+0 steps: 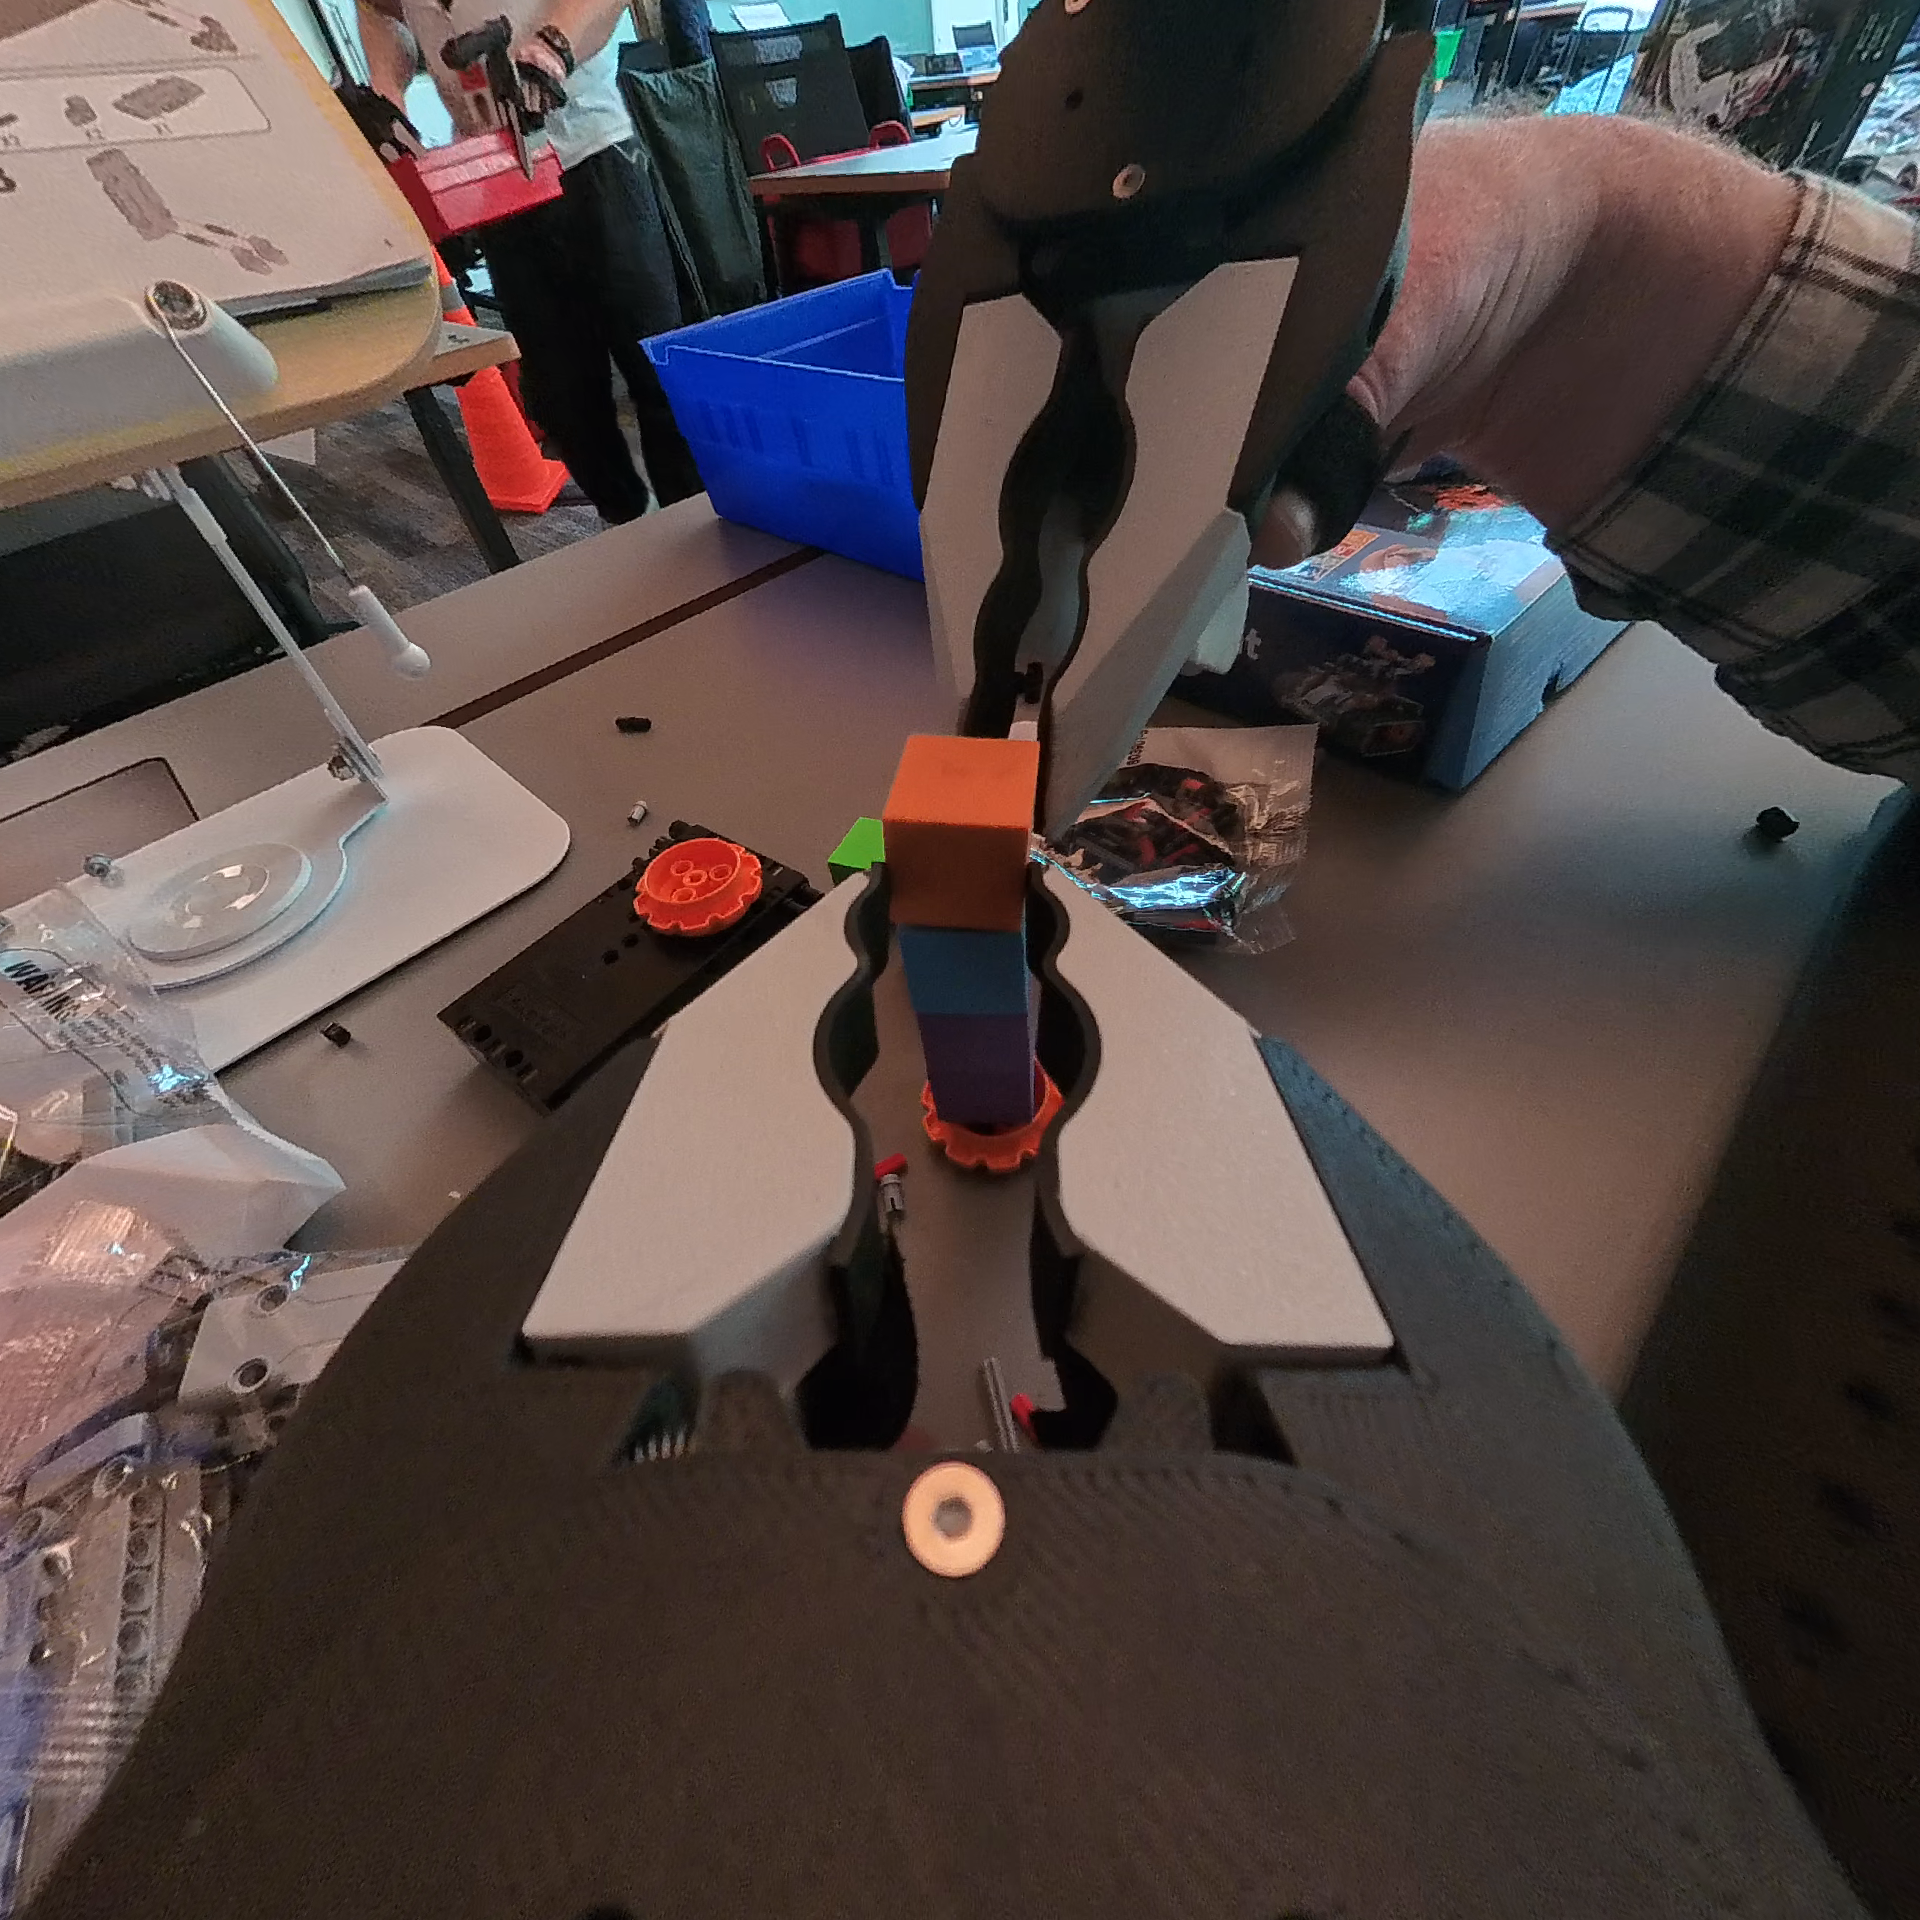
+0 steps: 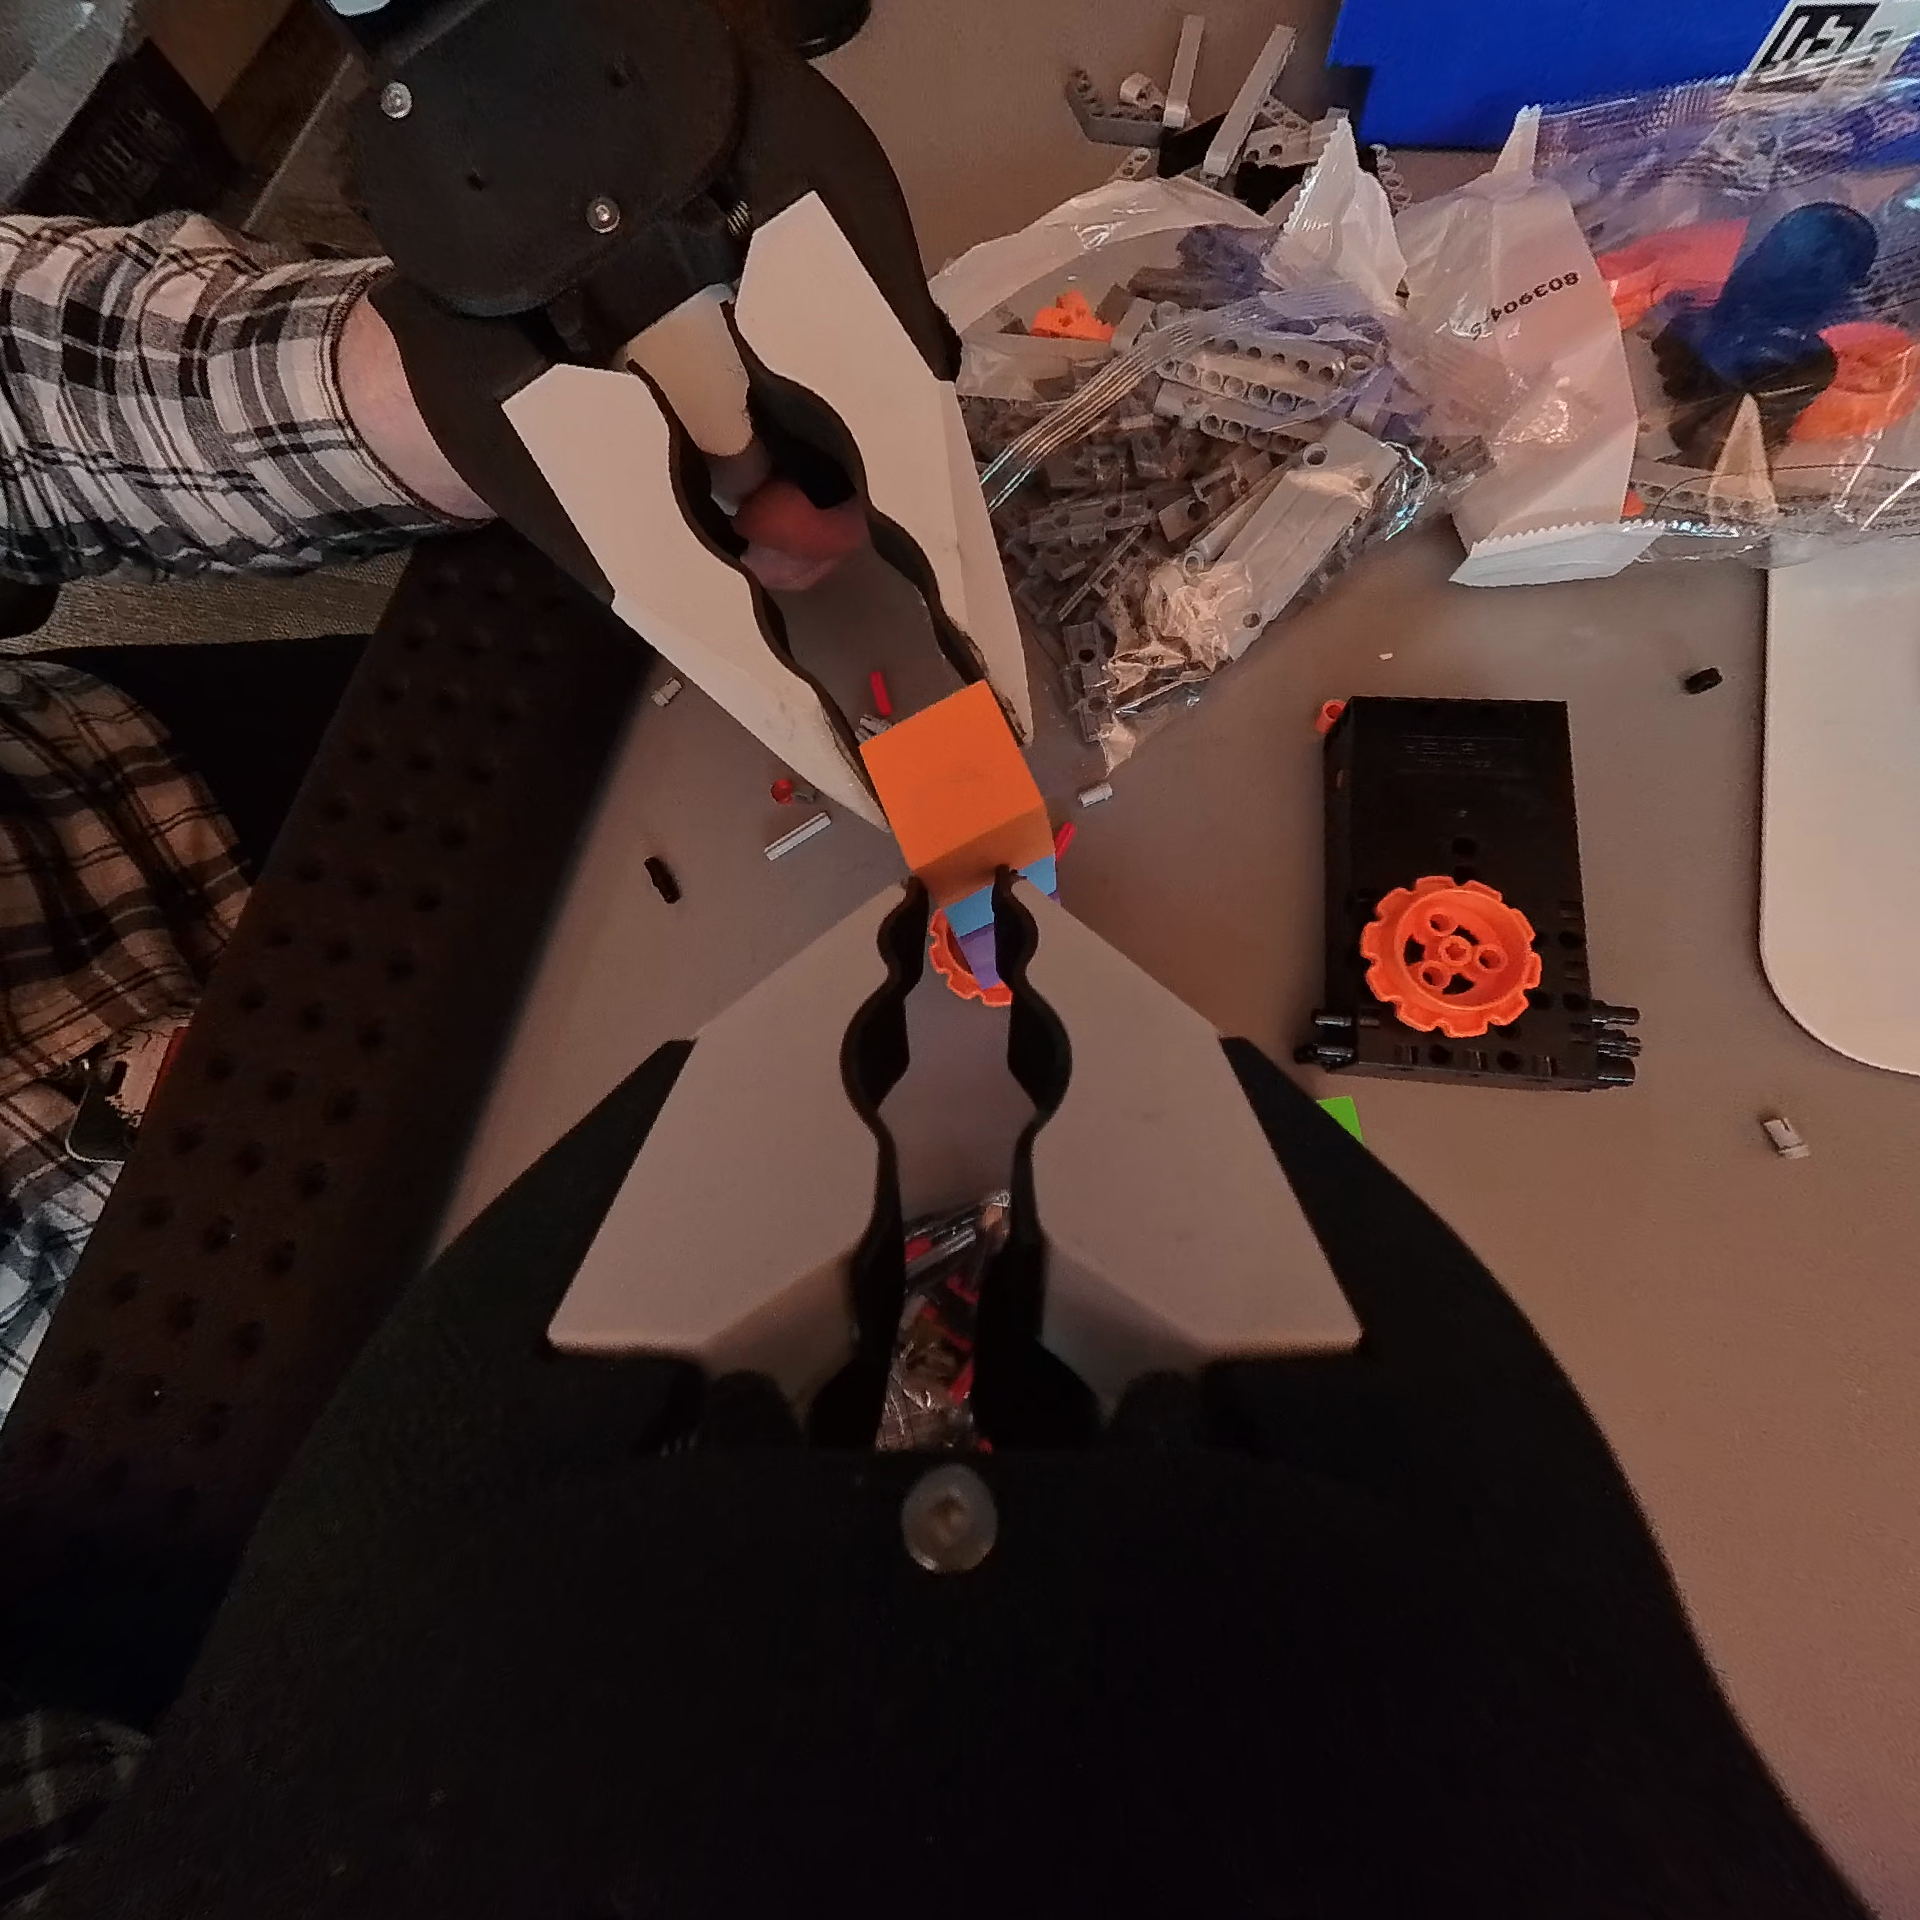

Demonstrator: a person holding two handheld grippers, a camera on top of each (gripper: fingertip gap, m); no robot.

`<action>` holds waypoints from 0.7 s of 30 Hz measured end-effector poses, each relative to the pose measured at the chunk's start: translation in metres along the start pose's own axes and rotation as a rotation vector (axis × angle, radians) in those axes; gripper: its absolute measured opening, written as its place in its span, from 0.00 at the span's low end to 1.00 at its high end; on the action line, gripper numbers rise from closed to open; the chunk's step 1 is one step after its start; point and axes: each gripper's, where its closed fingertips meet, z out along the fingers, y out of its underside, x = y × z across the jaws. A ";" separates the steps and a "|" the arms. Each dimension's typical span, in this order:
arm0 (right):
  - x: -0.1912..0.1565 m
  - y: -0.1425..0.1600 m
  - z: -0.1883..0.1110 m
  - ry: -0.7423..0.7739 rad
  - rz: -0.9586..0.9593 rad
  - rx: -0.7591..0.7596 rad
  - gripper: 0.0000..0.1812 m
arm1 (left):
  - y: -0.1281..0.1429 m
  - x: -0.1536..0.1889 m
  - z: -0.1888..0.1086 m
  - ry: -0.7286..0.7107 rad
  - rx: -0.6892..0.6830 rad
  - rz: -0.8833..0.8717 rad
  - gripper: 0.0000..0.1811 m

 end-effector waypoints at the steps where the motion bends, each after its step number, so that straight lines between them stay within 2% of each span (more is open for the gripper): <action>1: 0.000 0.000 0.000 0.000 0.000 0.001 0.06 | 0.000 0.000 0.000 0.000 0.000 0.000 0.13; 21: -0.001 -0.001 0.002 -0.012 0.005 0.012 0.06 | 0.003 0.002 0.002 0.017 -0.009 -0.018 0.15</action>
